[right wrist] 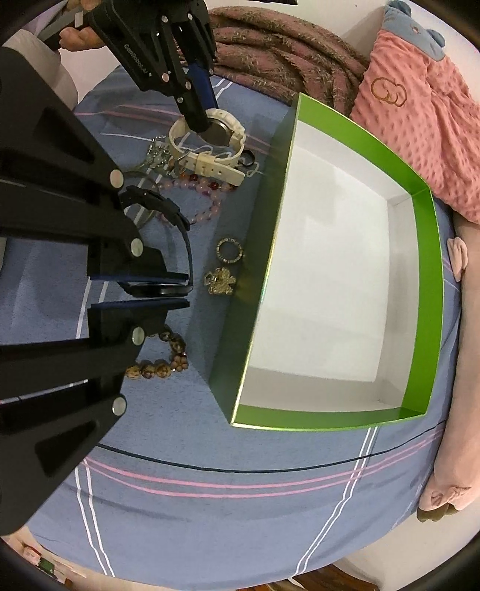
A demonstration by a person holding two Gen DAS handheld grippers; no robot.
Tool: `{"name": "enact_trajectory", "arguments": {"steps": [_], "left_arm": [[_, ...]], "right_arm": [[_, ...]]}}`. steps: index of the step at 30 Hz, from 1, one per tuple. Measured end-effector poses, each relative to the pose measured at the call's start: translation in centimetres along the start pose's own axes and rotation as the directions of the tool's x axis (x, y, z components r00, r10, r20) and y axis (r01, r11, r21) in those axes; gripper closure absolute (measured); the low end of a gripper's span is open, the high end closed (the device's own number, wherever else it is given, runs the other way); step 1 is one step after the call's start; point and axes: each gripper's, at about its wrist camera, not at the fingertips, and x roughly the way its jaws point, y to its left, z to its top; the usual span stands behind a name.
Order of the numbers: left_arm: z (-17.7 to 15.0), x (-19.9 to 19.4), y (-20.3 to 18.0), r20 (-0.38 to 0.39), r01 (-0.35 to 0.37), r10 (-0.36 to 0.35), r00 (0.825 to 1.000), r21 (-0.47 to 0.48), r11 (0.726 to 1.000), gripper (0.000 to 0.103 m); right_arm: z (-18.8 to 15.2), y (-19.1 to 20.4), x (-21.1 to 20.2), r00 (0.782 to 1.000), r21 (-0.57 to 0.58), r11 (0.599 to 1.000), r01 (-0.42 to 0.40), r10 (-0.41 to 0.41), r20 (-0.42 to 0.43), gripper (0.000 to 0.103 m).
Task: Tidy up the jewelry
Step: 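Close the right tool on the black watch while the left tool lifts the cream watch, then carry both watches into the green box and open both tools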
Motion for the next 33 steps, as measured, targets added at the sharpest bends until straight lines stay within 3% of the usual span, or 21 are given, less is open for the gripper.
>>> {"name": "enact_trajectory", "arguments": {"steps": [4, 12, 17, 22, 25, 29, 33], "left_arm": [[-0.6, -0.4, 0.8, 0.012, 0.001, -0.001, 1.0, -0.011, 1.0, 0.083], [0.8, -5.5, 0.3, 0.133, -0.038, 0.038, 0.99, -0.005, 0.999, 0.084], [1.7, -10.5, -1.2, 0.261, -0.04, 0.033, 0.965, 0.021, 0.999, 0.084], [3.7, -12.8, -2.0, 0.346, -0.053, 0.036, 0.938, 0.042, 0.998, 0.083], [5.5, -13.1, -2.3, 0.376, -0.06, 0.042, 0.926, 0.037, 0.997, 0.083], [7.8, -11.7, -2.5, 0.368, -0.047, 0.033, 0.929, 0.029, 0.998, 0.083], [9.2, -8.9, -2.8, 0.337, -0.048, 0.032, 0.941, 0.04, 0.998, 0.083]], "right_arm": [[0.0, 0.0, 0.0, 1.0, 0.009, 1.0, -0.004, 0.004, 0.001, 0.095], [0.4, 0.3, -2.2, 0.998, 0.001, 1.0, 0.028, -0.028, 0.053, 0.095], [1.2, 1.5, -7.1, 0.98, -0.019, 0.998, 0.058, -0.054, 0.193, 0.095], [3.3, 1.9, -11.6, 0.94, -0.027, 0.997, 0.07, -0.057, 0.336, 0.095], [5.3, 1.4, -12.5, 0.92, -0.003, 0.997, 0.079, -0.072, 0.385, 0.095], [7.4, 1.3, -12.3, 0.901, 0.001, 0.994, 0.112, -0.102, 0.422, 0.095], [9.5, 1.1, -9.3, 0.91, 0.018, 0.992, 0.126, -0.122, 0.396, 0.095]]}}
